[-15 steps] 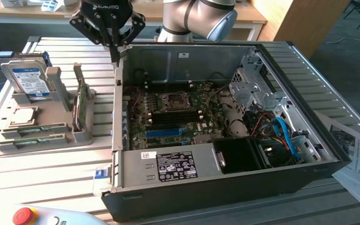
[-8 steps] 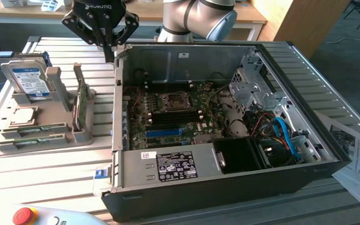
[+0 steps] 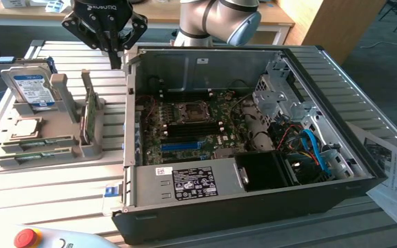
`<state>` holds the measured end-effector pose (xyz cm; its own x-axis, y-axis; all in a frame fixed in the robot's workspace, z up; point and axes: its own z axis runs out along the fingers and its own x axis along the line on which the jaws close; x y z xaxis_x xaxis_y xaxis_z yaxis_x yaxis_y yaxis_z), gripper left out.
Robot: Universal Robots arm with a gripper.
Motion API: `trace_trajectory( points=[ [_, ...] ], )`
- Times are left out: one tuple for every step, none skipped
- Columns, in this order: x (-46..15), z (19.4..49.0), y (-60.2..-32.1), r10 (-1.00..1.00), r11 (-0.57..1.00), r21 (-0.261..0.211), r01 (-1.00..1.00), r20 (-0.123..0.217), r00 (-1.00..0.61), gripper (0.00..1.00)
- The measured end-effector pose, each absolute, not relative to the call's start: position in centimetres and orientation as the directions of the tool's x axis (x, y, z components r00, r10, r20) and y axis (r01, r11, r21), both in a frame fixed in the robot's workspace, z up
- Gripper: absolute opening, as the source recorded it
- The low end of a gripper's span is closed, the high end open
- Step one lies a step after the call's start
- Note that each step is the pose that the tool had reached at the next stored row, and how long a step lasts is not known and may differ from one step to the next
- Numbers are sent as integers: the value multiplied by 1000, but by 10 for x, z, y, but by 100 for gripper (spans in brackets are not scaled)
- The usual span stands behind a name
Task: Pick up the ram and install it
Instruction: 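Reach for the ram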
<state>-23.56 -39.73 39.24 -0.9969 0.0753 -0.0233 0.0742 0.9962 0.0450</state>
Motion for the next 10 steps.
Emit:
trace_trajectory(
  points=[
    [-237, 392, -397, 75, 996, 45, 74, -23, -997, 10],
    [-238, 392, -397, 75, 996, 45, 74, -23, -997, 10],
    [-240, 392, -397, 75, 996, 45, 74, -23, -997, 10],
    [-241, 392, -397, 75, 996, 45, 74, -23, -997, 10],
    [-243, 392, -397, 75, 996, 45, 74, -23, -997, 10],
    [-245, 392, -397, 75, 996, 45, 74, -23, -997, 10],
    [-247, 392, -397, 75, 996, 45, 74, -23, -997, 10],
    [-249, 392, -397, 75, 996, 45, 74, -23, -997, 10],
    [-251, 392, -397, 75, 996, 45, 74, -23, -997, 10],
    [-252, 392, -397, 75, 996, 45, 74, -23, -997, 10]
  ],
)
